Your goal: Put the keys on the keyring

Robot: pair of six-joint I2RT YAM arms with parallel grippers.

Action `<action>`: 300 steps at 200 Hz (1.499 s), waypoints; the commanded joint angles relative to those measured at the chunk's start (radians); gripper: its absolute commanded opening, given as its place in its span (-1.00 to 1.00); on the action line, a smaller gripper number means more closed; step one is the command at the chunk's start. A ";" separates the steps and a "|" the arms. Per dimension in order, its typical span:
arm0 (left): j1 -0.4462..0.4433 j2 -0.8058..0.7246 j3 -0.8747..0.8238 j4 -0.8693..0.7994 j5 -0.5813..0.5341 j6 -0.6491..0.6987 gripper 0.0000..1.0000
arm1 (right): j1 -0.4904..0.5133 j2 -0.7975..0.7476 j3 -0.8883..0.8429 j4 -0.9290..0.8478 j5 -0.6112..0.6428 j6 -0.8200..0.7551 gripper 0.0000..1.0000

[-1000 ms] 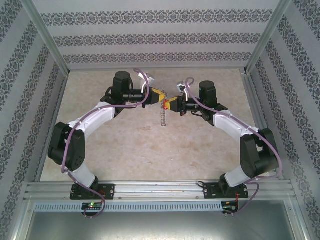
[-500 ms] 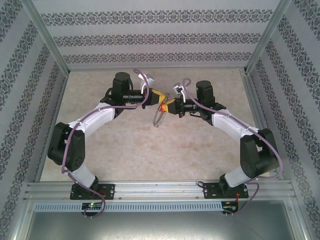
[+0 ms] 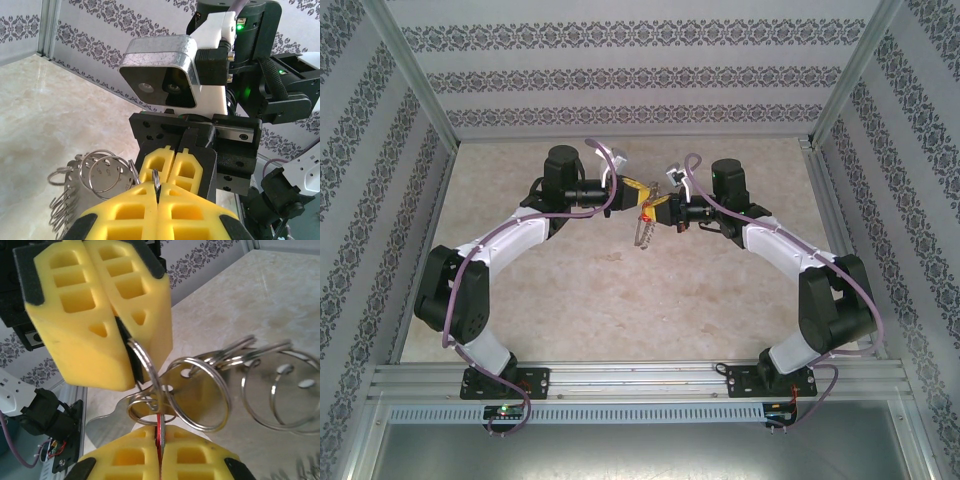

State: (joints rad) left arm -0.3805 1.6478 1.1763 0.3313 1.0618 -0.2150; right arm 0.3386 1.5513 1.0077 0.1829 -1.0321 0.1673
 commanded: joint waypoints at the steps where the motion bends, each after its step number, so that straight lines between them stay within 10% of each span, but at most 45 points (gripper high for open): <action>1: -0.009 -0.049 -0.008 0.117 0.003 -0.024 -1.00 | 0.007 -0.027 -0.018 0.006 0.036 0.004 -0.60; 104: -0.009 -0.033 -0.046 0.251 0.006 -0.084 -1.00 | -0.099 -0.284 -0.152 0.116 0.279 0.283 -0.29; 300: -0.009 -0.039 -0.067 0.291 -0.006 -0.094 -1.00 | 0.008 -0.082 -0.093 0.500 0.185 0.612 -0.54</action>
State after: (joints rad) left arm -0.3805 1.6409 1.1053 0.5552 1.0428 -0.2970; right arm 0.3367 1.4521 0.8989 0.6243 -0.8097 0.7616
